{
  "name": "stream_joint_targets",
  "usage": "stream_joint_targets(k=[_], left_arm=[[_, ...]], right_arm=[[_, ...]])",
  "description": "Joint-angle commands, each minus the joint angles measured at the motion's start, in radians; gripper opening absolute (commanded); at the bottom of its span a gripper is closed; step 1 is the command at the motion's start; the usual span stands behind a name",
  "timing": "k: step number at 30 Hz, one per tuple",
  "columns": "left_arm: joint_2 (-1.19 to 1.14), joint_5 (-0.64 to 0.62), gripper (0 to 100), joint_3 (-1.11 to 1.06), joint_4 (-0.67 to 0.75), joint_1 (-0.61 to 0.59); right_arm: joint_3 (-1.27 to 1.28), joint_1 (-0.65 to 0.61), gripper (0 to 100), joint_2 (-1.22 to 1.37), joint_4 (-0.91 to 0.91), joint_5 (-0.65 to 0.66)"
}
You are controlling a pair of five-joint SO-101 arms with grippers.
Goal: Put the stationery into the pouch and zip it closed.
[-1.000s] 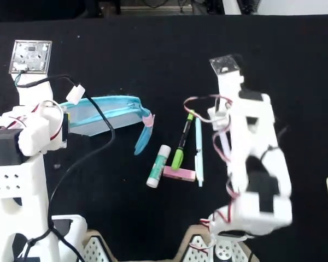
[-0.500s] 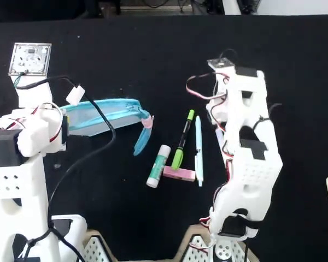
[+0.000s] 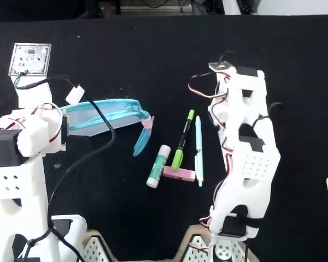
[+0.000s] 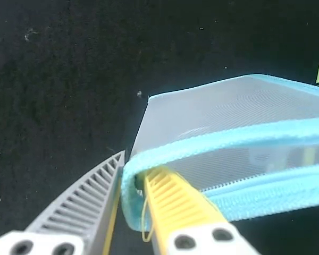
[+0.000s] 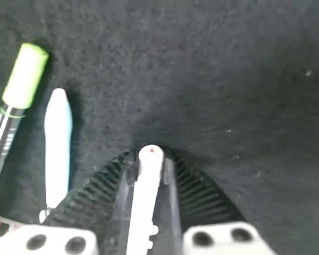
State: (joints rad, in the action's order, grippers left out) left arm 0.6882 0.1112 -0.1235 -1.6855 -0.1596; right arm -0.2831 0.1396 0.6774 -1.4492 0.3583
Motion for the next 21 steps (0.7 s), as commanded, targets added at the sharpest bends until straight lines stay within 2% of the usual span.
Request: stream_joint_targets(k=[1, 6, 12, 15, 21], left_arm=[[-0.003, -0.008, 3, -0.024, -0.011, -0.002], [-0.003, -0.009, 3, -0.024, -0.009, -0.002], [-0.003, -0.009, 3, -0.024, -0.009, -0.002], [-0.003, -0.008, 3, -0.024, -0.012, -0.002], [-0.003, -0.008, 3, -0.024, -0.014, -0.002]], right_arm=[[0.018, -0.003, 1.1, -0.082, -0.041, 0.021], [0.016, -0.025, 1.1, -0.371, -0.169, 0.014], [0.018, -0.126, 1.1, -0.820, -0.310, 0.002], [0.018, -0.212, 1.1, -1.058, -0.310, -0.069], [0.010, -0.505, 1.1, -1.377, -0.264, -0.184]])
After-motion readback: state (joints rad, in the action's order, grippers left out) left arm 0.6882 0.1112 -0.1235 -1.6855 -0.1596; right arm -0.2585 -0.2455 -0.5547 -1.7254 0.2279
